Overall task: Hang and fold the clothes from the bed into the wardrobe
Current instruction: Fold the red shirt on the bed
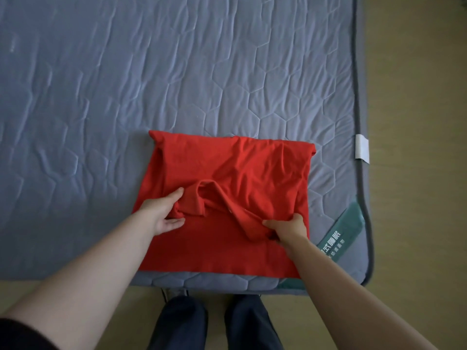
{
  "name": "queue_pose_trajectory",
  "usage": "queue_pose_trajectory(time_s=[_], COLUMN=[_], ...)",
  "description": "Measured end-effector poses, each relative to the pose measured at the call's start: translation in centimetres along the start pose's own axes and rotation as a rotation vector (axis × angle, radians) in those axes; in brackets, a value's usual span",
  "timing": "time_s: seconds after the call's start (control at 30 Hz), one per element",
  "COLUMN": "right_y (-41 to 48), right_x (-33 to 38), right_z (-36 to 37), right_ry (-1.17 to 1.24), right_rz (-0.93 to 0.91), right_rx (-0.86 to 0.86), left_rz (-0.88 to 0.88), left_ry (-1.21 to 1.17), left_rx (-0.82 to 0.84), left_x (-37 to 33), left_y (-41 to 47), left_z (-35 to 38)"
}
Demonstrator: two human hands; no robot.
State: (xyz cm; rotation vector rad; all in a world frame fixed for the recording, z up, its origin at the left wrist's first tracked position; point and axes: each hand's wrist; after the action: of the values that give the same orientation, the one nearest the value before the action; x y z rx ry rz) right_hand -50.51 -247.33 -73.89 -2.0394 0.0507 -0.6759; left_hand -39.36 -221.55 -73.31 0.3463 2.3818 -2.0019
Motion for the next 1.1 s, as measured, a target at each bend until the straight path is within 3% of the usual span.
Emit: queue_pose_trajectory(time_s=[0.13,0.23,0.47,0.57,0.67,0.73,0.93,1.1], right_y=[-1.3,-1.7,-1.6,-1.7,-1.2,-0.7,-0.7,-0.8], right_x=[-0.9,-0.6,-2.2,-3.4,-4.0,-4.0,-4.7,-4.3], right_z=[-0.6,-0.7,-1.4,-3.1,-4.2,-3.9,-2.9,-3.5], right_ry=[0.145,0.302,0.227,0.237,0.168,0.186,0.257,-0.077], right_rz=[0.113,0.182,-0.048,-0.117,-0.064,-0.015,-0.033,-0.082], right_rx=[0.18,0.185,0.147,0.153,0.145,0.15,0.155,0.066], left_rz=[-0.034,-0.017,0.165,0.364,0.509,0.535,0.391,0.663], left_ry=[-0.085,-0.089,-0.078,0.094,0.434,0.498,0.128,0.693], left_rx=[-0.065,-0.076,-0.037,-0.023,-0.149,-0.177,-0.002,-0.406], left_x=[0.2,-0.1,2.5,5.6,7.0,7.0,7.2,7.6], left_y=[0.0,-0.1,-0.2,-0.1,0.1,0.3,0.5,0.0], left_z=[0.8,1.1,0.2,-2.6,-4.5,-4.3,-3.0,-2.9])
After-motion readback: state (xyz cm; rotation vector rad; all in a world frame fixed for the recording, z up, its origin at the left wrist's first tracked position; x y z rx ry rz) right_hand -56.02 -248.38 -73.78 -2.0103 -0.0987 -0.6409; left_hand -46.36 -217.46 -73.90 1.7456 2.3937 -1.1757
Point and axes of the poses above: each hand's wrist, its own y-axis towards the middle knuckle, its own z-axis out of the palm, x = y × z, and after that the axes turned 13 degrees about y, right-handed
